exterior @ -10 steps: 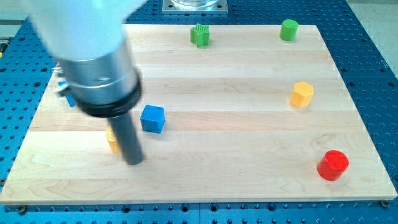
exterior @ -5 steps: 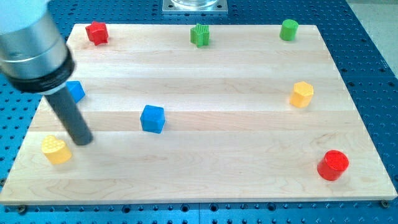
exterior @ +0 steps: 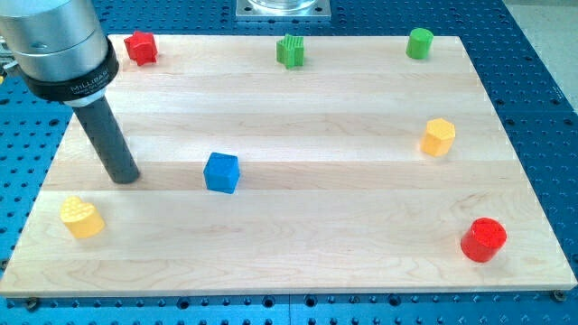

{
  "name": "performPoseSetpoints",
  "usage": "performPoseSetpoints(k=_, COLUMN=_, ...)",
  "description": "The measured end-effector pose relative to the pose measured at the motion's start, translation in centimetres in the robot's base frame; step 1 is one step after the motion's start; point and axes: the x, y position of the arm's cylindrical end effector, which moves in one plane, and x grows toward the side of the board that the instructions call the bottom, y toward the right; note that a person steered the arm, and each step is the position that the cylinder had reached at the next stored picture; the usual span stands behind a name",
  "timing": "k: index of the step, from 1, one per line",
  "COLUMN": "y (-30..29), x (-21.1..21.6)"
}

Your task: Make a triangle with the blue blocks and yellow heart

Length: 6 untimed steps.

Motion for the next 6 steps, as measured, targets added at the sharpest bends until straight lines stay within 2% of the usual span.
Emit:
performPoseSetpoints(k=2, y=0.9, x=-2.3)
performPoseSetpoints(k=3, y=4.6, x=-2.6)
performPoseSetpoints(k=4, y=9.2, x=-2.2)
performPoseSetpoints(k=5, y=9.9, x=1.2)
performPoseSetpoints(k=6, y=11.4, x=-0.4)
